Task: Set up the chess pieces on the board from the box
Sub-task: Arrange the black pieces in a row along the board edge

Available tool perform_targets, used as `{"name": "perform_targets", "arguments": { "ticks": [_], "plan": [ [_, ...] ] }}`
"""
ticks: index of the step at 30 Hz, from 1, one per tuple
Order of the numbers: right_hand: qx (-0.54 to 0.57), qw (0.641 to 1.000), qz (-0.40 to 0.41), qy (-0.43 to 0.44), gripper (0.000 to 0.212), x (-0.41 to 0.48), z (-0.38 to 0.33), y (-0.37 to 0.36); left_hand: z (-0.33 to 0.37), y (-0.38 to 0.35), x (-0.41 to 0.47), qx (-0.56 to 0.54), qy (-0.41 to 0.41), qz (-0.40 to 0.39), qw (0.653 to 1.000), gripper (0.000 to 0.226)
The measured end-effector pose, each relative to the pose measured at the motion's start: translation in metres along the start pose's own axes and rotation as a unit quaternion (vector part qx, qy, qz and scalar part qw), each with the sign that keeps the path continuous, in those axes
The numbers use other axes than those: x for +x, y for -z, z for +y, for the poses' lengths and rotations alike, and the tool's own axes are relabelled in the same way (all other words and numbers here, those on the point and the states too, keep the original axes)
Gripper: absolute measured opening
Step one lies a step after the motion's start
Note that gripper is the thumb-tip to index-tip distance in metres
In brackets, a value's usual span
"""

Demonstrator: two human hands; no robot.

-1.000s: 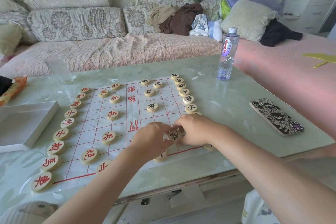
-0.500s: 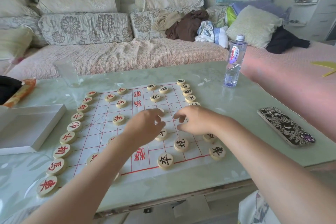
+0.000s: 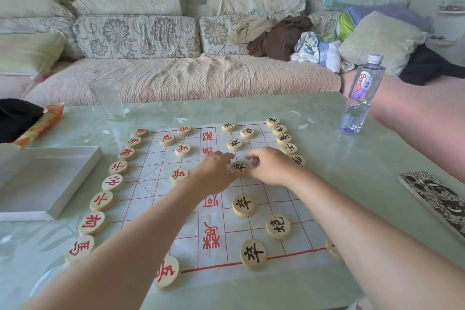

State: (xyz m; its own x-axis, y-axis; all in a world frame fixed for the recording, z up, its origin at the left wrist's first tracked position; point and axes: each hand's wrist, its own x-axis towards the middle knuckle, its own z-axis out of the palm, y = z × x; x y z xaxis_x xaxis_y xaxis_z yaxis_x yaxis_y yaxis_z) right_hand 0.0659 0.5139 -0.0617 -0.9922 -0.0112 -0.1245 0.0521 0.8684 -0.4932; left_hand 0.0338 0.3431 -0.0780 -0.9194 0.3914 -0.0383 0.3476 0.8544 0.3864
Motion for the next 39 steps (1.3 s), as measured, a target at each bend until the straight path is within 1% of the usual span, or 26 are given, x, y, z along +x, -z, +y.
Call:
{"name": "perform_targets", "arguments": {
  "ticks": [4, 6, 8, 10, 12, 13, 16, 18, 25, 31, 32, 33, 34, 35, 37, 39],
  "plan": [
    [-0.010, 1.000, -0.006, 0.003, 0.058, 0.006, -0.001, -0.008, -0.006, -0.007, 0.004, 0.014, -0.012, -0.007, 1.000, 0.055],
    [-0.007, 1.000, -0.002, 0.007, 0.058, 0.007, -0.001, -0.011, -0.008, -0.007, 0.004, 0.003, -0.009, 0.001, 1.000, 0.050],
    [-0.008, 1.000, -0.005, 0.020, 0.052, 0.006, -0.002, -0.011, -0.011, -0.007, 0.004, -0.004, 0.000, 0.016, 1.000, 0.046],
    [-0.016, 0.999, -0.012, 0.034, 0.047, 0.006, -0.005, -0.012, -0.013, -0.007, 0.003, -0.009, 0.003, 0.022, 1.000, 0.051],
    [-0.018, 0.999, -0.018, 0.039, 0.047, 0.007, -0.008, -0.012, -0.014, -0.007, 0.002, -0.014, -0.004, 0.017, 1.000, 0.059],
    [-0.017, 0.999, -0.019, 0.041, 0.043, 0.008, -0.009, -0.014, -0.014, -0.007, 0.002, -0.014, -0.009, 0.015, 1.000, 0.059],
    [-0.018, 0.999, -0.017, 0.042, 0.020, 0.010, -0.007, -0.017, -0.013, -0.007, 0.002, -0.011, -0.019, 0.017, 1.000, 0.052],
    [-0.018, 0.999, -0.009, 0.042, 0.017, 0.010, -0.006, -0.017, -0.013, -0.008, 0.002, -0.011, -0.020, 0.018, 1.000, 0.049],
    [-0.004, 0.999, 0.002, 0.037, 0.023, 0.009, -0.005, -0.016, -0.009, -0.007, 0.002, -0.006, -0.019, 0.003, 1.000, 0.045],
    [0.000, 0.999, -0.001, 0.037, 0.024, 0.007, -0.006, -0.015, -0.007, -0.003, 0.000, 0.002, -0.017, -0.016, 1.000, 0.048],
    [-0.006, 0.999, -0.004, 0.035, 0.029, 0.007, -0.005, -0.014, -0.007, -0.001, 0.001, 0.001, -0.016, -0.024, 1.000, 0.053],
    [-0.008, 1.000, -0.006, 0.030, 0.039, 0.008, -0.005, -0.011, -0.008, 0.001, 0.002, -0.009, -0.010, -0.032, 0.999, 0.059],
    [0.003, 1.000, -0.006, 0.021, 0.050, 0.010, -0.004, -0.007, -0.009, 0.005, 0.003, -0.028, 0.000, -0.035, 0.999, 0.064],
    [0.031, 0.999, -0.002, 0.012, 0.055, 0.012, -0.003, -0.002, -0.011, 0.009, 0.006, -0.049, 0.014, -0.032, 0.998, 0.067],
    [0.078, 0.997, 0.013, 0.004, 0.047, 0.019, -0.002, 0.008, -0.015, 0.018, 0.014, -0.072, 0.032, -0.014, 0.997, 0.064],
    [0.063, 0.997, 0.032, 0.010, 0.039, 0.030, -0.002, 0.017, -0.017, 0.025, 0.023, -0.066, 0.034, 0.004, 0.997, 0.058]
  ]
}}
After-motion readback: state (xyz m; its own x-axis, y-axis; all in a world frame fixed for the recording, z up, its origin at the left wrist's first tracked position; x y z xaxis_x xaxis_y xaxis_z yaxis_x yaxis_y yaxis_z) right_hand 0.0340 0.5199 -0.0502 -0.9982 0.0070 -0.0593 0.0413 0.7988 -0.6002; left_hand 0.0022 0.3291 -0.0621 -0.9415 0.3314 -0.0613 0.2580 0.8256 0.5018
